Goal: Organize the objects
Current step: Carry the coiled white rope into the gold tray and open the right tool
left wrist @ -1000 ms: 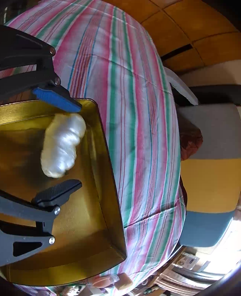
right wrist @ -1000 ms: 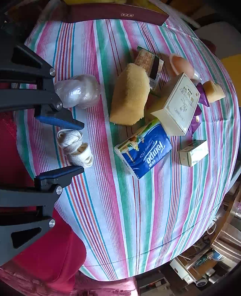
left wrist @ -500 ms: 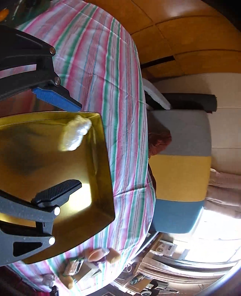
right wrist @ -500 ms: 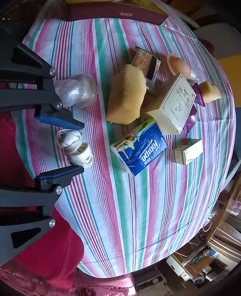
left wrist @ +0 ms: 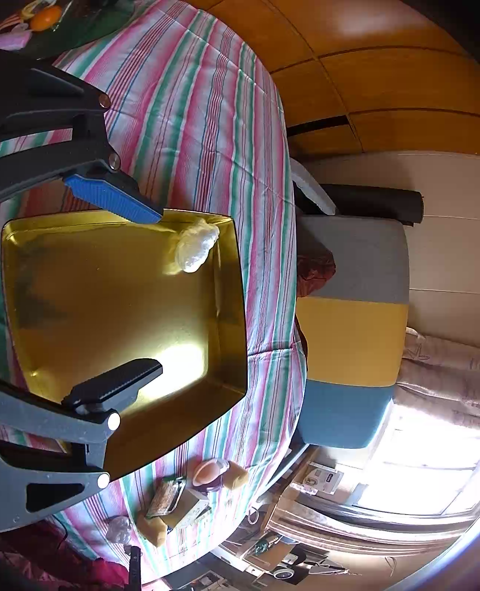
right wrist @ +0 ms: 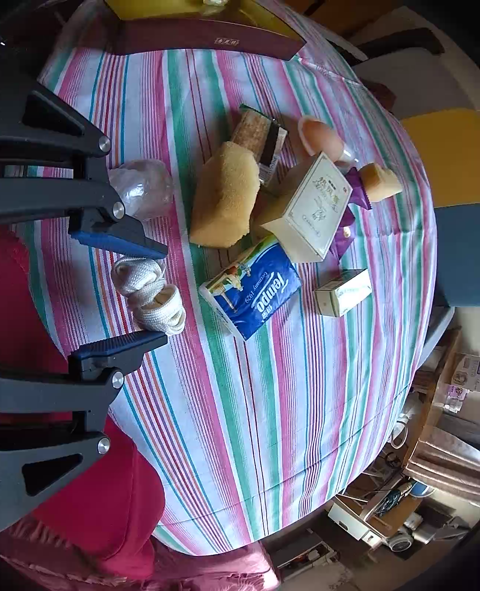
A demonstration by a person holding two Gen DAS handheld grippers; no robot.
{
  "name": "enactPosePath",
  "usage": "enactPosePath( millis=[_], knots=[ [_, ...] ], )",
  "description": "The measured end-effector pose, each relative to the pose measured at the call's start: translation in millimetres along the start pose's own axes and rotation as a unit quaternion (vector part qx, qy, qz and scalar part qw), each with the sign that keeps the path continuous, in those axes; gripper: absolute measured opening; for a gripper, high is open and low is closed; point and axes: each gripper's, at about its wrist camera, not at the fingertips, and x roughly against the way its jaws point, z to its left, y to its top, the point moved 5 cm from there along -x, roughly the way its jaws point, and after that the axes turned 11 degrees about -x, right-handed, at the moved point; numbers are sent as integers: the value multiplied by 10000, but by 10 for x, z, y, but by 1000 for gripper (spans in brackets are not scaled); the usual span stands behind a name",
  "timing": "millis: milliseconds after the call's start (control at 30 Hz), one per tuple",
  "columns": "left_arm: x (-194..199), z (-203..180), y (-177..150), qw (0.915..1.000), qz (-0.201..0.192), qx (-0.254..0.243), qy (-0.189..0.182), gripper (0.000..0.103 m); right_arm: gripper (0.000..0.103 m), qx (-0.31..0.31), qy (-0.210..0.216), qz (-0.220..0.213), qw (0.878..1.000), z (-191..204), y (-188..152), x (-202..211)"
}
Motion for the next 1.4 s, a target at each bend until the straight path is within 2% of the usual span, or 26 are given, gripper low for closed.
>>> enactPosePath(
  millis=[267,467,600,700,800,900,1000,1100,1167,1233,1400],
  knots=[
    [83,-68,-91,10000,-26,-52,-35,77,40,-315,170,-251,9990,-119,64,-21],
    [122,-51,-131,10000,-33,-26,-63,77,40,-313,58,-440,9985,-124,91,71],
    [120,39,-172,10000,3,61,-69,77,40,-192,85,-799,9966,5,212,350],
    [104,115,-229,9996,52,215,-154,77,40,-12,368,-1043,9939,264,326,640],
    [102,256,-316,9985,140,484,-197,77,40,475,886,-1213,9875,803,367,914],
    [121,443,-420,9967,243,759,-153,76,40,1195,1536,-1260,9728,1607,269,1102],
    [161,644,-536,9948,311,965,-47,74,40,1989,2128,-1078,9505,2524,15,1137],
    [215,851,-655,9924,357,1172,121,72,40,2662,2551,-701,9269,3396,-319,1023],
    [246,983,-729,9904,387,1308,226,72,40,3012,2687,-487,9136,3899,-551,891],
    [256,1095,-784,9884,430,1427,290,71,40,3225,2751,-230,9054,4284,-751,726],
    [217,1265,-895,9842,534,1654,348,71,40,3549,2717,119,8945,4917,-996,343]
  ],
)
